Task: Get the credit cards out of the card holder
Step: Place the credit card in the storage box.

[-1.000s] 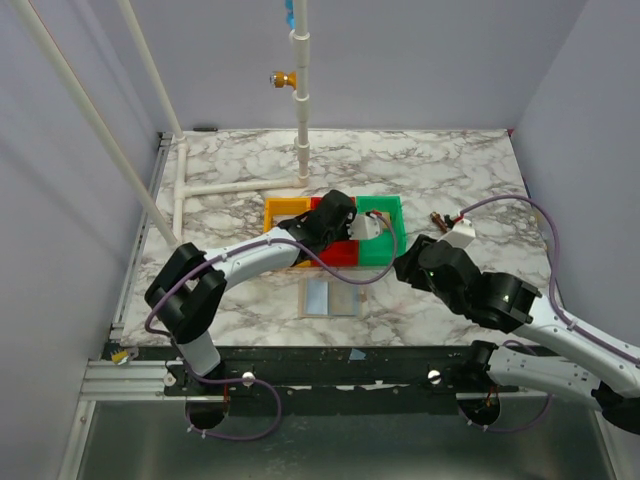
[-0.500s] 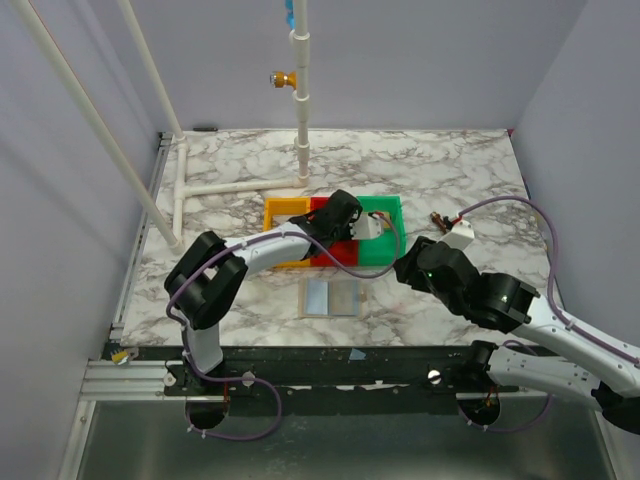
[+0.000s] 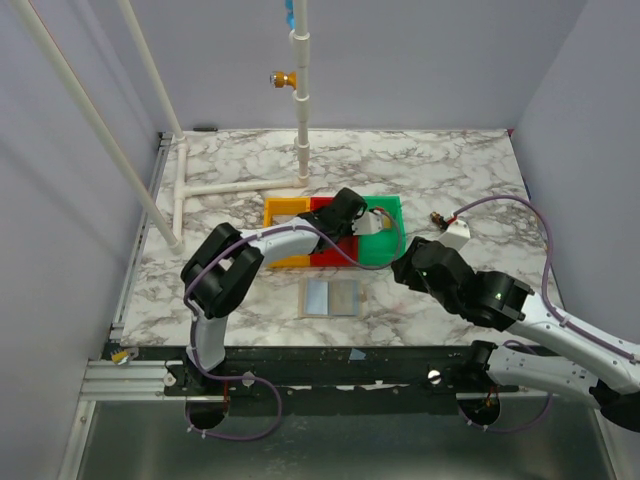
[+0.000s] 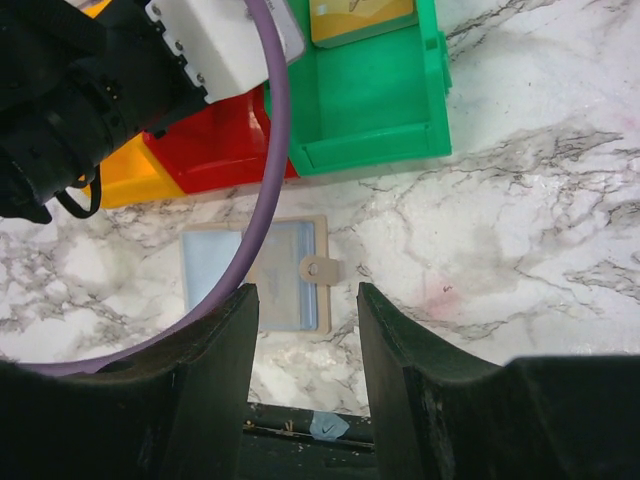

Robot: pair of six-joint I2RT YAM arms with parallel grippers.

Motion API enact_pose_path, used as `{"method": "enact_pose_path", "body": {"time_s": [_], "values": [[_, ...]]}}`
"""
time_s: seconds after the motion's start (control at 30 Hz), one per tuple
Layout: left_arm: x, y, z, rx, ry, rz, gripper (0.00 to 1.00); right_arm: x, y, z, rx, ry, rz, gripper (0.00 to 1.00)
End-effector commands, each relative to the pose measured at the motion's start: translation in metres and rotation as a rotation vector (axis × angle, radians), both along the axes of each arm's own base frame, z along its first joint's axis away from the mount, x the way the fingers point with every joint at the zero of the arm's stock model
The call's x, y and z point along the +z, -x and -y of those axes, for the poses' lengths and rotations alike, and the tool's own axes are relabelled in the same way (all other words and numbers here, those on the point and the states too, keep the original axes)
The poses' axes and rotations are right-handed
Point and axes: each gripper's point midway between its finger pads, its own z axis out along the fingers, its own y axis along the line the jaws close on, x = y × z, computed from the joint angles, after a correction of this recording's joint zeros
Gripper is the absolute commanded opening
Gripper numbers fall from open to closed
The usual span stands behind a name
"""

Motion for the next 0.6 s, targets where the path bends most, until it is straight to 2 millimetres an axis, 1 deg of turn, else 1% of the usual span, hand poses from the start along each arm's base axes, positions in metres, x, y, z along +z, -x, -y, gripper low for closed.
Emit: {"method": "enact_pose_path", "body": {"time_s": [0.0,0.13,0.2,0.3,0.57], "values": [[-0.0063,-0.0073,-0.0059,0.063,-0.026,-0.008,0.00,-0.0042,-0.0006,0.0008,-0.008,0.003,-0.006,0.49],[-0.0080,-0.0051,-0.0050,0.073,-0.020,-0.030,0.01,-0.0054,-0.0010,0.0008,-0.009,0.007,-0.008,0.49],[-0.0083,-0.0046,-0.0048,0.076,-0.017,-0.035,0.09,-0.0064,-0.0009,-0.0001,-0.007,0.010,-0.011,0.49],[-0.0081,-0.0036,-0.0042,0.081,-0.010,-0.044,0.19,-0.0071,-0.0011,-0.0004,-0.006,0.010,-0.012,0.49],[-0.0094,0.0004,-0.0026,0.084,0.007,-0.070,0.29,-0.0083,-0.0001,0.0006,-0.007,0.006,-0.012,0.49]]}}
